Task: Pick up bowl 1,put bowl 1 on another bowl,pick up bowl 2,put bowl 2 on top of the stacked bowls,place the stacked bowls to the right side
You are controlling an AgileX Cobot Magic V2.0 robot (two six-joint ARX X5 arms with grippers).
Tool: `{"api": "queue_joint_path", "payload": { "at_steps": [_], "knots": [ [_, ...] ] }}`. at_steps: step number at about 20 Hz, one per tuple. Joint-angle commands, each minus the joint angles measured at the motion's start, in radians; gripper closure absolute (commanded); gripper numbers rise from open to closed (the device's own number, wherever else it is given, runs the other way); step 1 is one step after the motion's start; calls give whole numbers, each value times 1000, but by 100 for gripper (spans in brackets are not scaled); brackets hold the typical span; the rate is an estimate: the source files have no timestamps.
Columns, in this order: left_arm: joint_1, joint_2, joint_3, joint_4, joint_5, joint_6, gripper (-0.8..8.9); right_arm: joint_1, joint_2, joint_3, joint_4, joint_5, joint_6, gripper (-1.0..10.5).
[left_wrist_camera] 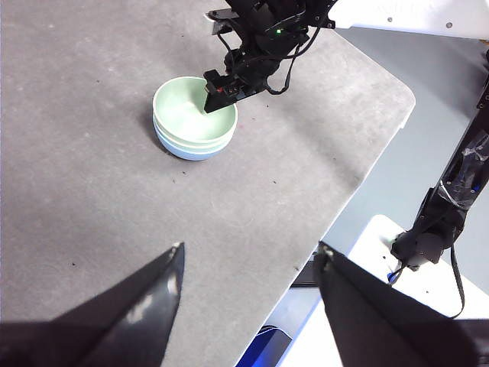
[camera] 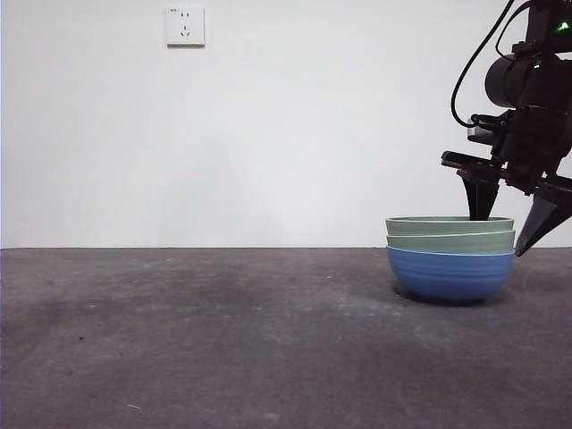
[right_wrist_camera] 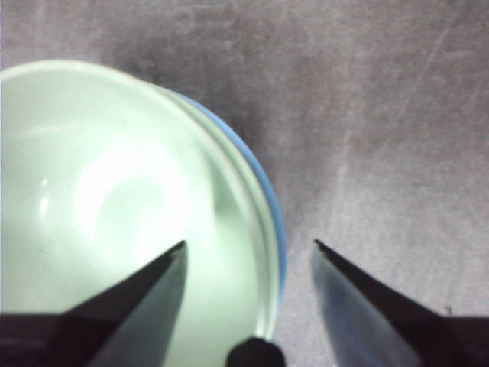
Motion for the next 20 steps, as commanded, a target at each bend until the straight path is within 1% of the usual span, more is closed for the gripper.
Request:
{"api": "queue_joint_path", "payload": {
  "at_steps": [1, 5, 8, 12, 14, 16, 18, 20],
  "knots": [
    [-5, 0, 0, -50, 2, 11, 530, 0, 5, -2, 2, 0, -27, 654],
    [-5, 0, 0, -49, 2, 11, 530, -10, -48, -2, -6, 2, -27, 654],
    [-4, 0, 0, -50, 2, 11, 530, -24, -108, -2, -47, 6, -27, 655],
    [-4, 0, 0, -49, 0, 12, 530, -34, -214, -2, -200, 1, -40, 658],
    [-4, 0, 0, -49, -1, 13, 530, -29, -274, -2, -287, -4, -66, 659],
    [-4, 0, 0, -49, -2, 19, 530, -5, -341, -2, -369, -44, -79, 663],
    [-4, 0, 0, -49, -2, 32, 530, 21, -417, -2, -435, -106, -86, 666],
    [-4, 0, 0, -49, -2, 32, 530, 58, -498, -2, -480, -134, -98, 668]
  ]
}}
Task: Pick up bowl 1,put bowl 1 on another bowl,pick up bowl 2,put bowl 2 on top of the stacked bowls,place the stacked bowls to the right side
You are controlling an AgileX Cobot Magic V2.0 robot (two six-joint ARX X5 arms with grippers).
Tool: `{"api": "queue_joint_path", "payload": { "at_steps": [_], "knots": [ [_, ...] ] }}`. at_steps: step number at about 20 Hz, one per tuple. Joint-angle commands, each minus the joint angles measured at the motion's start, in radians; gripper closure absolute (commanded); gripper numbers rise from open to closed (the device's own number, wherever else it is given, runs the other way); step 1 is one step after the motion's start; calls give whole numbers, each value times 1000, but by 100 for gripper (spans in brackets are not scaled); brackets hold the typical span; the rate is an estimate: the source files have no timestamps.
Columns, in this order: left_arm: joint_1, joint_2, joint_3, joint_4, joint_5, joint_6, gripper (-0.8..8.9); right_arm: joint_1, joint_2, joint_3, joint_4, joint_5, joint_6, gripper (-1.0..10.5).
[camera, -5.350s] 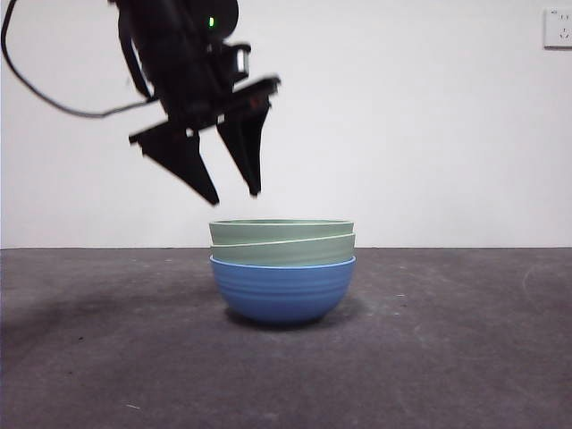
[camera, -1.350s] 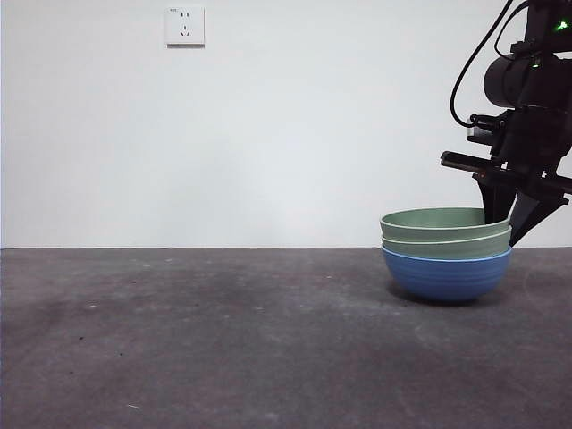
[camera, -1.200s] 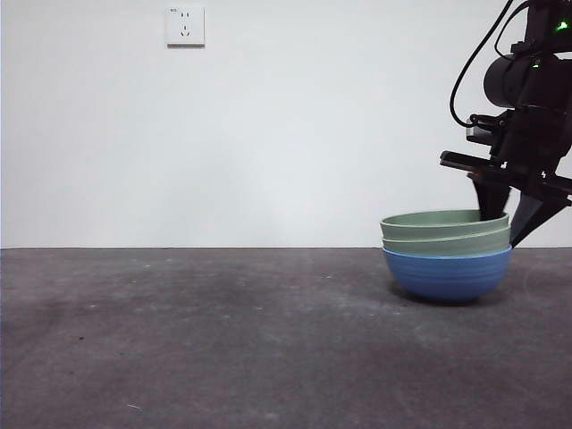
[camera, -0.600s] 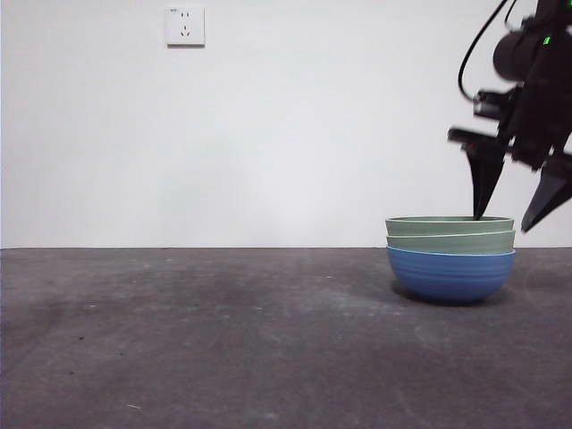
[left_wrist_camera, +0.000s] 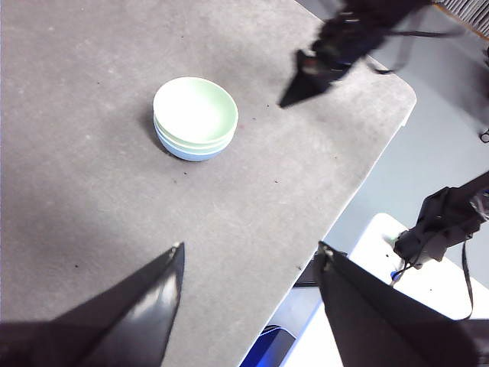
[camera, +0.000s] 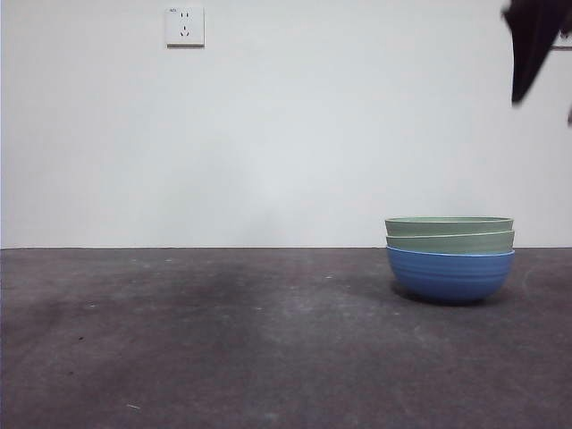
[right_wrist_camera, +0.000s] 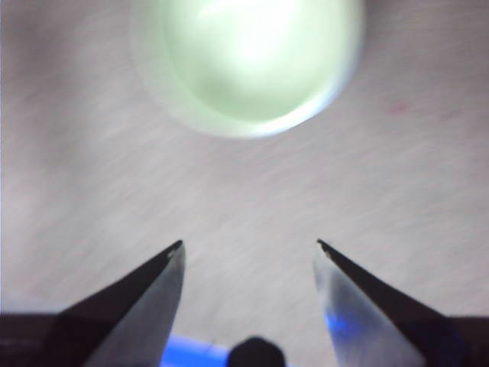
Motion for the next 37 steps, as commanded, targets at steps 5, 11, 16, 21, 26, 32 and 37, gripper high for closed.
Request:
{"api": "queue_joint_path", "payload": {
  "at_steps": [5, 11, 16, 21, 26, 32, 37],
  "knots": [
    [-4, 0, 0, -49, 0, 16, 530, 147, -241, -2, -114, -8, -54, 959],
    [-4, 0, 0, -49, 0, 16, 697, 188, -375, -2, -120, -4, -60, 962],
    [-4, 0, 0, -49, 0, 16, 822, 188, -391, -2, -120, -4, -60, 962],
    [-4, 0, 0, -49, -1, 16, 816, 187, -391, -2, -119, -4, -57, 945],
    [-4, 0, 0, -49, 0, 16, 816, 187, -391, -2, -119, -3, -57, 945],
    [-3, 1, 0, -48, -1, 16, 816, 187, -391, -2, -119, -3, -57, 945],
    [43, -19, 0, 8, -29, 74, 815, 187, -391, -2, -119, -3, -57, 945]
  ]
}}
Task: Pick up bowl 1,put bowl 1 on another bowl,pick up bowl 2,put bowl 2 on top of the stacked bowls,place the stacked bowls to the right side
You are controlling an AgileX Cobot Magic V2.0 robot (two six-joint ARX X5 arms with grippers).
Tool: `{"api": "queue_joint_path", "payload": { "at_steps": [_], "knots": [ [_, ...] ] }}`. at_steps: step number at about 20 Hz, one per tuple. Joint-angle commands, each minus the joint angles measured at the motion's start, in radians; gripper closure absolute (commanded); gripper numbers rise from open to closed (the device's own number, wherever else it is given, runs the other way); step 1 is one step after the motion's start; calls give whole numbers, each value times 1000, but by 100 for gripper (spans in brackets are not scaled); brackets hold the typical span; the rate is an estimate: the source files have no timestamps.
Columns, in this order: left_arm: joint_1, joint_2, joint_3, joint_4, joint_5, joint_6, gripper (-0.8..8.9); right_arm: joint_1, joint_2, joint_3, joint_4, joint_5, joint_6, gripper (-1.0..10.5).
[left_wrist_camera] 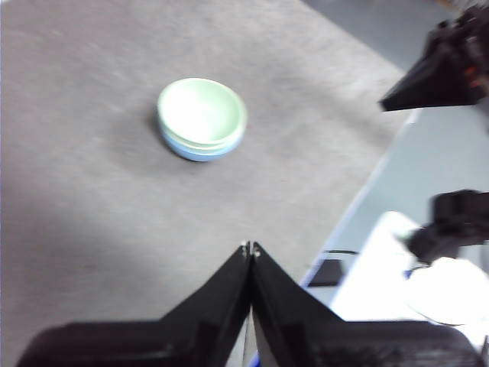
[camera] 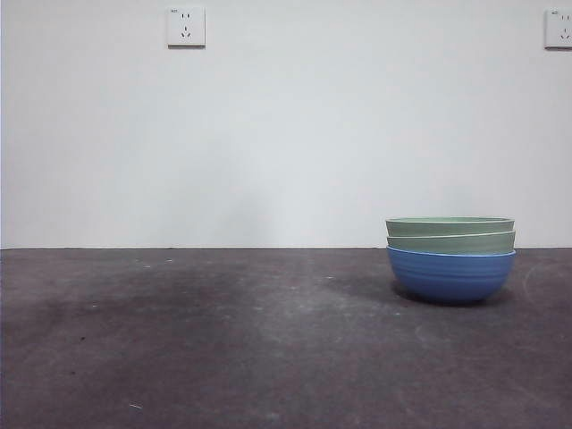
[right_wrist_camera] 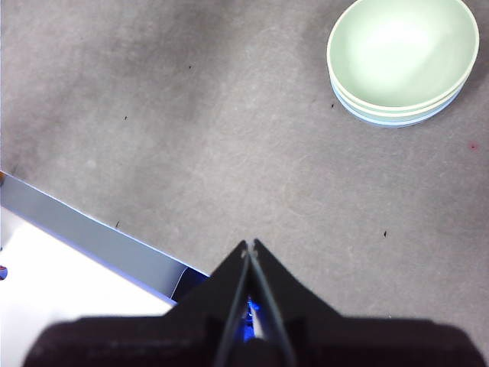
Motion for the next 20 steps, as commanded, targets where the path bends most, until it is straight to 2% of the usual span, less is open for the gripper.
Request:
{"api": "queue_joint_path", "payload": {
  "at_steps": [1, 5, 8, 13, 15, 20],
  "knots": [
    [47, -29, 0, 49, -8, 64, 815, 1, 1, -3, -14, 3, -6, 945],
    [150, -132, -8, 274, -2, 171, 816, 1, 1, -3, -14, 3, -5, 945],
    [263, -251, -121, 453, -2, 175, 815, 1, 1, -3, -14, 3, -5, 945],
    [441, -565, -608, 814, -42, 175, 815, 1, 1, -3, -14, 3, -5, 945],
    [478, -683, -824, 899, -85, 172, 815, 1, 1, -3, -14, 3, -5, 945],
    [513, -897, -1259, 1027, -80, 85, 815, 1, 1, -3, -14, 3, -6, 945]
  ]
}}
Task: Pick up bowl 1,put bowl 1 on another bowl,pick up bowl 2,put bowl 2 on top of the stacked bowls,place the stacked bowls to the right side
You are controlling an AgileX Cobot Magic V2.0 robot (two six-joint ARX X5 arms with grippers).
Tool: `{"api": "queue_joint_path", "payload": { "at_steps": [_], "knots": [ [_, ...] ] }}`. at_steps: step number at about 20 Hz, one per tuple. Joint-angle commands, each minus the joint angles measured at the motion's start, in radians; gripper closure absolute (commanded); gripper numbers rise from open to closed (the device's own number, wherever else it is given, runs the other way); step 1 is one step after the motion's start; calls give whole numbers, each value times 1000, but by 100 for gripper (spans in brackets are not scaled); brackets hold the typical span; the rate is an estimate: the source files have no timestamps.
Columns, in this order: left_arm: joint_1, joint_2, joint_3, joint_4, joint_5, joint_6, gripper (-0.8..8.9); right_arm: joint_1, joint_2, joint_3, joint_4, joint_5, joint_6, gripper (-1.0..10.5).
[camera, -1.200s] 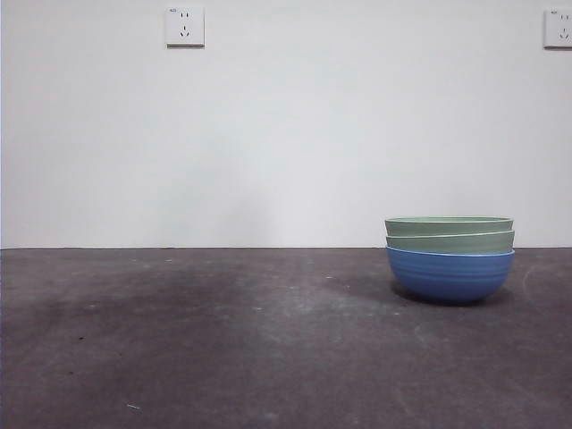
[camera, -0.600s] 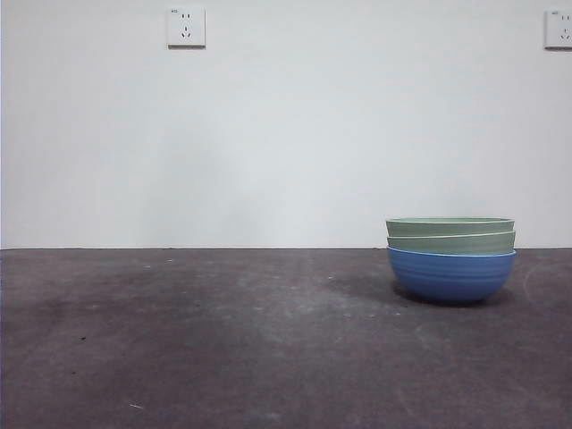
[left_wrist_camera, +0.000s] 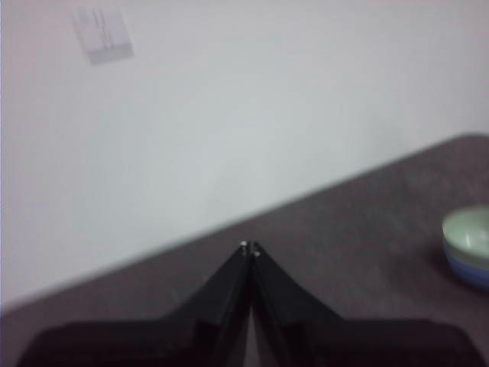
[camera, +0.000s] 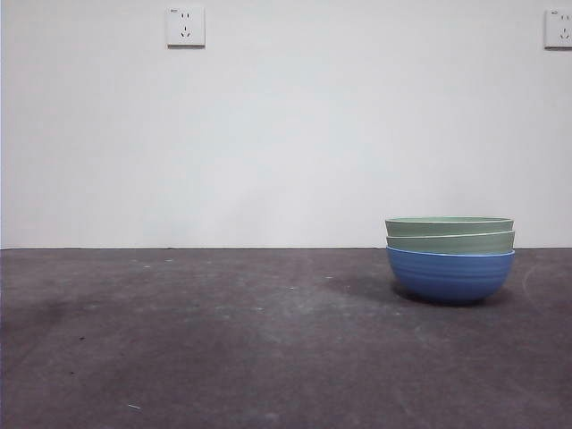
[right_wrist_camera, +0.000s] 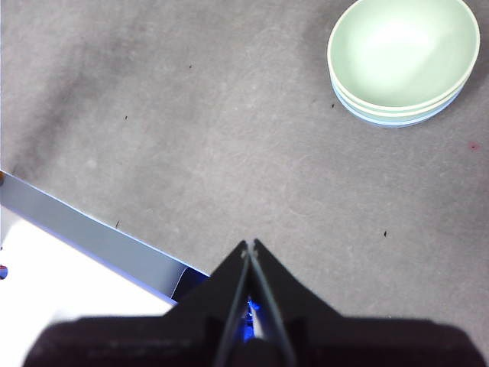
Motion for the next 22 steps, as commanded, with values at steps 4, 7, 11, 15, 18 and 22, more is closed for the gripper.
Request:
{"api": "queue_joint_path", "payload": {
  "at_steps": [4, 7, 11, 15, 18, 22],
  "knots": [
    [34, -175, -388, 219, -5, -101, 815, 1, 1, -3, -14, 2, -5, 945],
    [44, -251, -532, 271, -9, -124, 815, 1, 1, -3, -14, 2, -5, 945],
    [47, -337, -668, 274, -10, -133, 815, 1, 1, -3, -14, 2, -5, 945],
    [47, -397, -755, 272, -10, -185, 815, 1, 1, -3, -14, 2, -5, 945],
    [47, -408, -763, 189, -10, -198, 815, 1, 1, -3, -14, 2, -5, 945],
    [47, -408, -763, 184, -9, -209, 815, 1, 1, -3, -14, 2, -5, 945]
  ]
}}
